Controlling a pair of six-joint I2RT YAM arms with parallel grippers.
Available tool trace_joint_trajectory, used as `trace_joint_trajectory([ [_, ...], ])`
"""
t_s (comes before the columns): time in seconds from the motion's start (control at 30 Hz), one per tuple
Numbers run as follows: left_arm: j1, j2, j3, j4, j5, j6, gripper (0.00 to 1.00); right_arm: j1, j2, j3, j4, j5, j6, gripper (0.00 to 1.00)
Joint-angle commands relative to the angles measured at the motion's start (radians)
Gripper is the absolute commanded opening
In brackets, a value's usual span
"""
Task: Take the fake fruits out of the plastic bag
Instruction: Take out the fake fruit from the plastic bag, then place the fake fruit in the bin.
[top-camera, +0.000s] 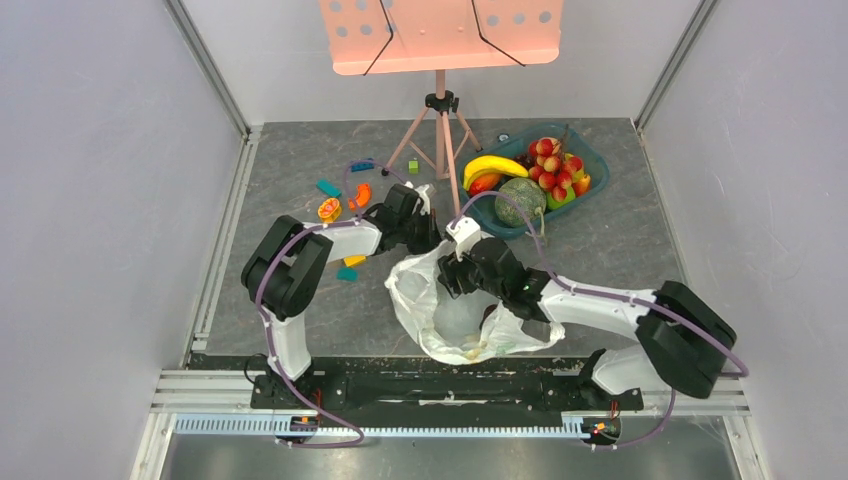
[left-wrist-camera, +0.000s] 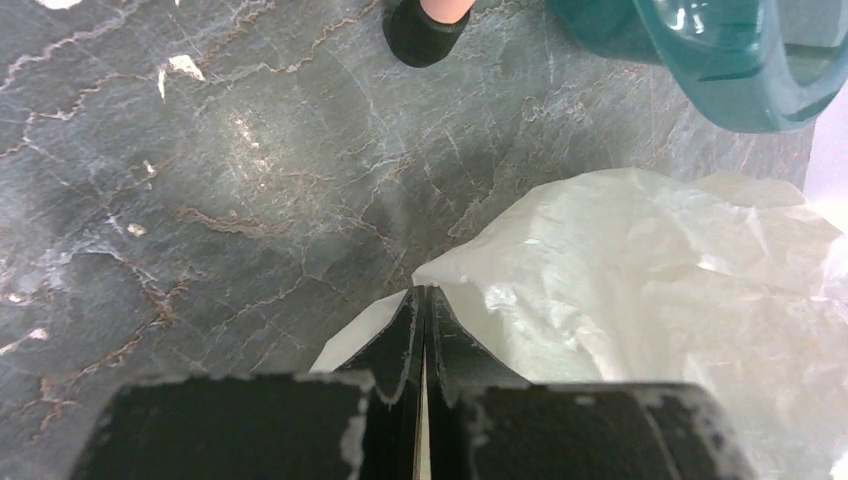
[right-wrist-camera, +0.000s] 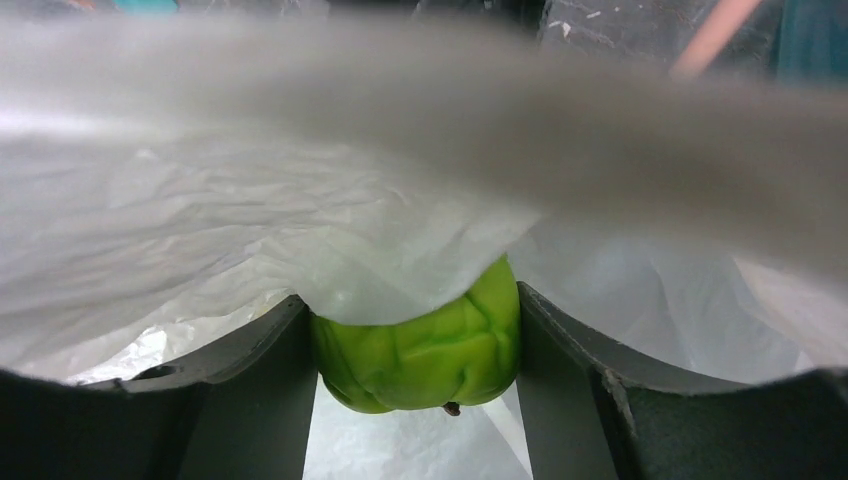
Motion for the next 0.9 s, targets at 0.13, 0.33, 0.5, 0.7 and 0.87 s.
trace_joint_trajectory([
  [0.13,0.017,-0.083,-0.014,-0.012,-0.044,0.006,0.02,-0.002,-0.226,-0.039,-0.239,-0.012,0.010,0.44],
  [0.33,0.021,-0.099,-0.024,-0.012,-0.047,0.004,0.02,-0.001,-0.346,-0.005,-0.428,-0.066,0.004,0.44],
  [0.5,0.022,-0.125,-0.039,-0.013,-0.051,-0.001,0.02,-0.001,-0.440,0.029,-0.508,-0.123,0.017,0.44],
  [0.7,0.022,-0.173,-0.064,-0.015,-0.057,-0.009,0.02,-0.002,-0.520,0.117,-0.601,-0.204,0.034,0.43],
  [0.87,0.022,-0.241,-0.073,-0.046,-0.085,-0.004,0.02,-0.002,-0.552,0.251,-0.655,-0.190,0.053,0.41],
])
